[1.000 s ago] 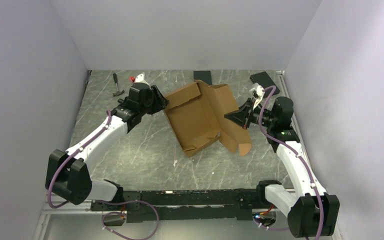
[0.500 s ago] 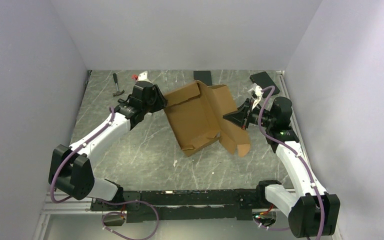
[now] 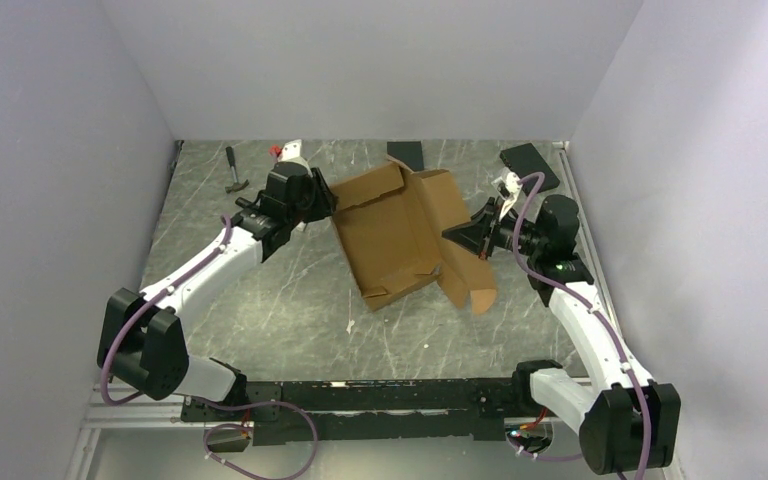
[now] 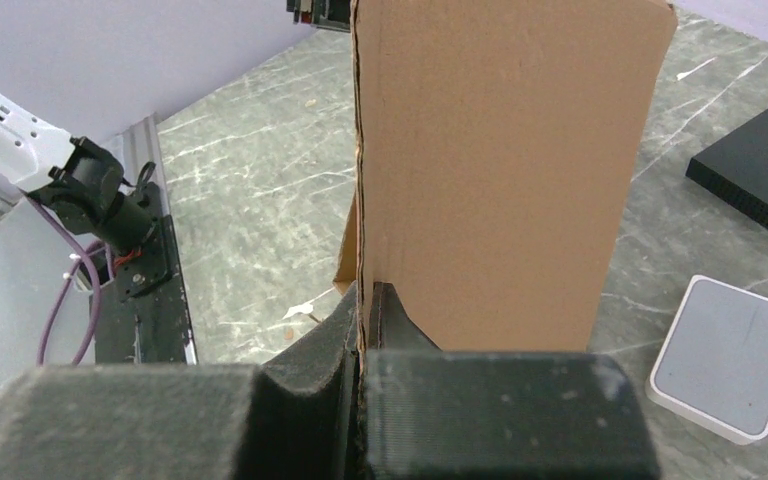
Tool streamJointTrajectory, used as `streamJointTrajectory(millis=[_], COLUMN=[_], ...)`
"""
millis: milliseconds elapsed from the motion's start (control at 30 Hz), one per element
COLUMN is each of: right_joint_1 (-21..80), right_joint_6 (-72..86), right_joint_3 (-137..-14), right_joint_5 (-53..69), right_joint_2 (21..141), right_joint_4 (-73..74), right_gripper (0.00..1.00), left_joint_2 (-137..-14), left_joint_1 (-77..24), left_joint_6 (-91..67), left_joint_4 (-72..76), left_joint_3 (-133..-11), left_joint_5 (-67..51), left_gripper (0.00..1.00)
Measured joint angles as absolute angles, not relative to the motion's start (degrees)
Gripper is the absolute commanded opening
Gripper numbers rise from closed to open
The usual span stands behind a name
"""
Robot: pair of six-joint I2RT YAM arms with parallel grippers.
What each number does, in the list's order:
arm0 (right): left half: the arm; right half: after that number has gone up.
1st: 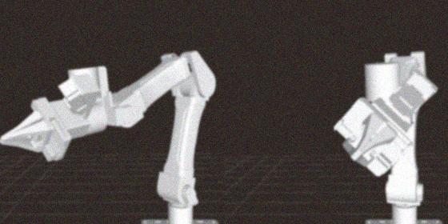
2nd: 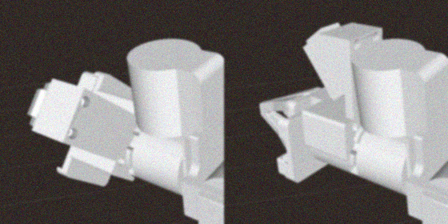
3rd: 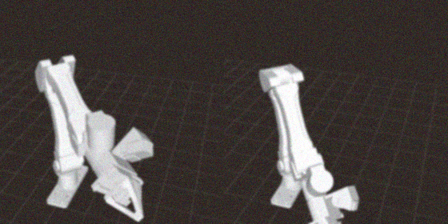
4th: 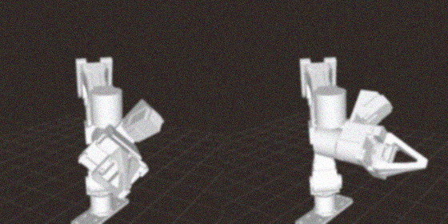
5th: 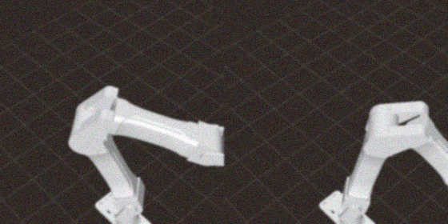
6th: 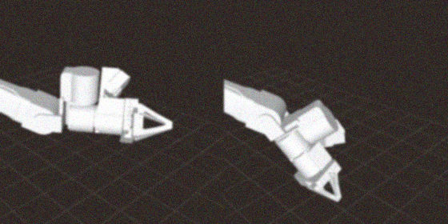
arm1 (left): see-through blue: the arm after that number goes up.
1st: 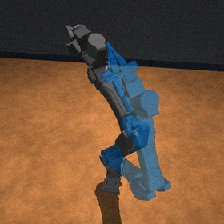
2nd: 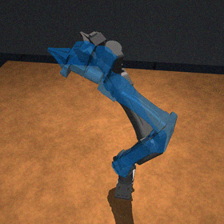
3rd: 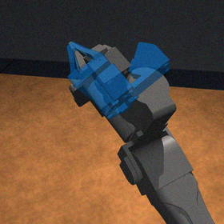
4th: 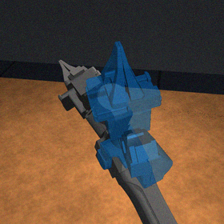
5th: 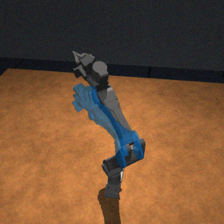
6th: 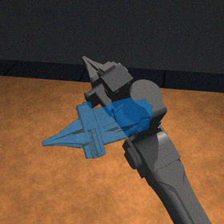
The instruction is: Fold the paper box
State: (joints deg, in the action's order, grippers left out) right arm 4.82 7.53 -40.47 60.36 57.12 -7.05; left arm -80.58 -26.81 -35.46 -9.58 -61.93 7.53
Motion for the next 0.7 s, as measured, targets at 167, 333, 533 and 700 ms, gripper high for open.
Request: streamJointTrajectory(millis=[167, 333, 533, 700], right_joint_1=[6.3, 6.9, 7.0, 7.1], right_joint_6=[7.7, 7.7, 7.8, 8.0], right_joint_3=[-40.4, -40.4, -40.4, -40.4], right_joint_5=[59.6, 59.0, 59.0, 59.0], right_joint_2=[57.4, 57.4, 57.4, 57.4], right_joint_4=[-7.3, -7.4, -7.4, -7.4], right_gripper=[0.00, 0.00, 0.00, 0.00], left_joint_2=[-80.6, -80.6, -81.7, -82.1], left_joint_1=[-26.9, -27.4, -27.5, -27.4], left_joint_6=[-34.3, -32.8, -30.6, -30.4], left_joint_4=[-8.2, -8.2, -7.9, -7.6], left_joint_3=[-61.1, -61.1, -61.1, -61.1], left_joint_5=[7.4, 8.1, 10.6, 11.5], left_gripper=[0.41, 0.28, 0.05, 0.12])
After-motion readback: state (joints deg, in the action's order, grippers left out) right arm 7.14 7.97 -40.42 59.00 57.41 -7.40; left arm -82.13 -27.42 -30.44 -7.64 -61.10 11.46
